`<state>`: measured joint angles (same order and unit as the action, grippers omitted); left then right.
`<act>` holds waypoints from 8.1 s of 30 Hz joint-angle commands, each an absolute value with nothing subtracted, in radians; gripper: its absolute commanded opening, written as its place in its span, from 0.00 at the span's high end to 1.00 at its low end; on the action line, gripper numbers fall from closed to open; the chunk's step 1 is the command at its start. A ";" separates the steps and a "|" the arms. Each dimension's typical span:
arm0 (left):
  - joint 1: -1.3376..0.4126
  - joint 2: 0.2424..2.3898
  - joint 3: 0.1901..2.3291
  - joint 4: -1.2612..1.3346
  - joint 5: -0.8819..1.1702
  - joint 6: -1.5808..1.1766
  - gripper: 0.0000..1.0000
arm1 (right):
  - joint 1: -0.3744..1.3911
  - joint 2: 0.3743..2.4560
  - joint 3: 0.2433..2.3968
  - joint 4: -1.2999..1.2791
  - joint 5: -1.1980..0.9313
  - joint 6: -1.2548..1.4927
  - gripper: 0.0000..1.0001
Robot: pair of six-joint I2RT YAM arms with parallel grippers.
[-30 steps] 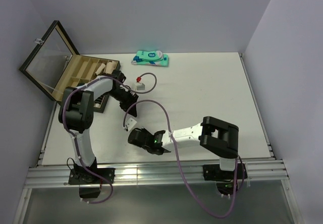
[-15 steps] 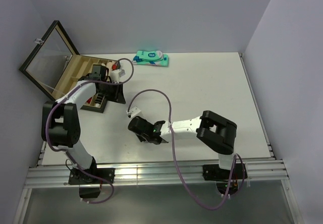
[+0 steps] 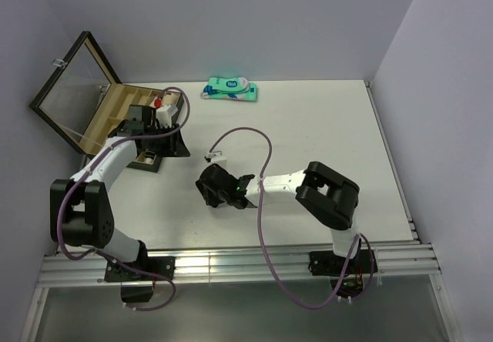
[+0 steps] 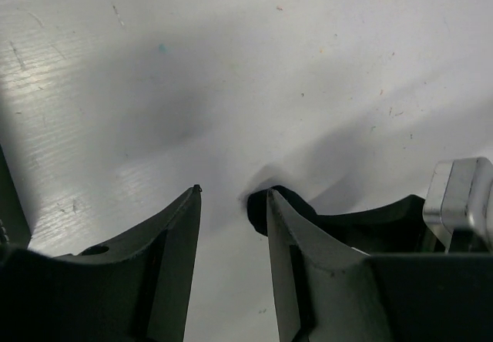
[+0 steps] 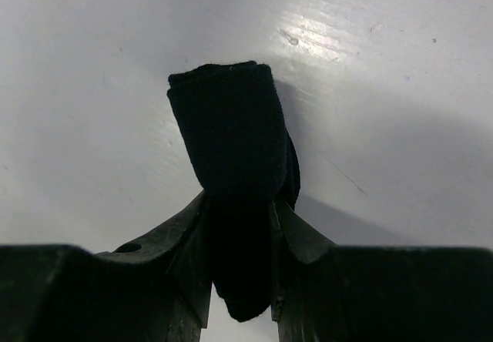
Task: Roll the socks
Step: Pick up the sock at the center of the board, then place the sock in the storage box.
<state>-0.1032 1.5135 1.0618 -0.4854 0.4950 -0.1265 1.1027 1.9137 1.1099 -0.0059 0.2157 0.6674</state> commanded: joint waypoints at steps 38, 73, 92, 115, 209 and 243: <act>-0.098 1.381 1.022 -0.416 0.623 -0.224 0.58 | 1.046 1.798 1.261 0.066 0.426 0.815 1.00; -0.100 1.378 1.029 -0.390 0.715 -0.253 0.39 | 1.085 1.845 1.408 0.069 0.422 0.684 1.00; -0.100 1.436 1.055 -0.380 0.710 -0.278 0.60 | 1.121 1.855 1.419 0.118 0.411 0.620 1.00; -0.100 1.345 1.045 -0.330 0.643 -0.244 1.00 | 1.134 1.787 1.381 0.060 0.446 0.623 0.50; 0.106 2.439 2.230 -0.883 0.422 0.578 1.00 | 0.936 1.451 0.879 0.130 0.410 0.555 0.41; 0.130 2.481 2.226 -0.695 0.064 0.451 0.59 | 0.937 1.496 0.908 0.100 0.374 0.571 0.42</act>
